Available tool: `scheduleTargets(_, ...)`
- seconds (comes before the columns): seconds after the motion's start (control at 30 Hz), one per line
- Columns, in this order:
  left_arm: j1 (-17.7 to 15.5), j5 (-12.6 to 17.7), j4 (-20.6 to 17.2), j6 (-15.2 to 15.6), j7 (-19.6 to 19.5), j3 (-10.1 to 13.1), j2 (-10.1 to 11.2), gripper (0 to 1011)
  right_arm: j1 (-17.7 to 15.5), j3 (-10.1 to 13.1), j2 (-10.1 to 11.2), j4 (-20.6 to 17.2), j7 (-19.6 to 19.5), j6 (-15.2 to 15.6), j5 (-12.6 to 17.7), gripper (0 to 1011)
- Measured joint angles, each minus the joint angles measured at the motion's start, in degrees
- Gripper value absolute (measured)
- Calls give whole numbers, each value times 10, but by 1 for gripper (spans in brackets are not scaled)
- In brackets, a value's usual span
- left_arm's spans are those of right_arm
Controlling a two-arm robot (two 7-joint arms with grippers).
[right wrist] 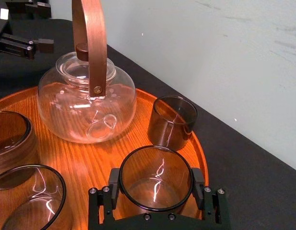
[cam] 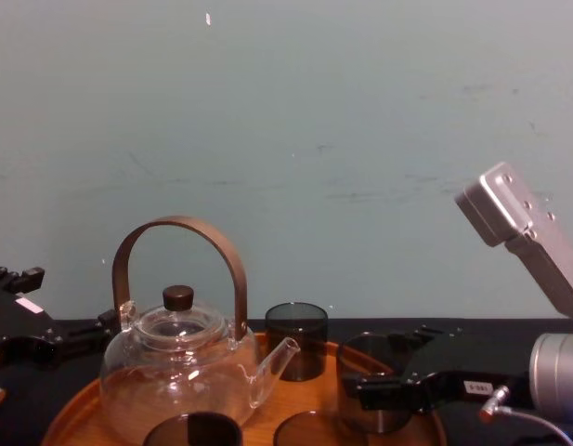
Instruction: Pick up the glass from the table and place it on the tray.
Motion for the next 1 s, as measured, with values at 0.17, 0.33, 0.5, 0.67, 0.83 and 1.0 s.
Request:
scheduleTargets(0.17,0,0,0,0,0,0,0,1001,0,0,0,-1,0,1,0,905)
scheduleTargets(0.33,0,0,0,0,0,0,0,1002,0,0,1,-2,0,2,1,998)
scheduleTargets(0.5,0,0,0,0,0,0,0,1001,0,1,1,-3,-1,2,2,1002)
scheduleTargets(0.67,0,0,0,0,0,0,0,1001,-3,4,4,-6,3,10,5,1002)
scheduleTargets(0.83,0,0,0,0,0,0,0,1001,-14,8,14,-24,5,21,9,1002)
scheduleTargets(1.0,0,0,0,0,0,0,0,1001,-34,19,32,-54,5,30,18,1003)
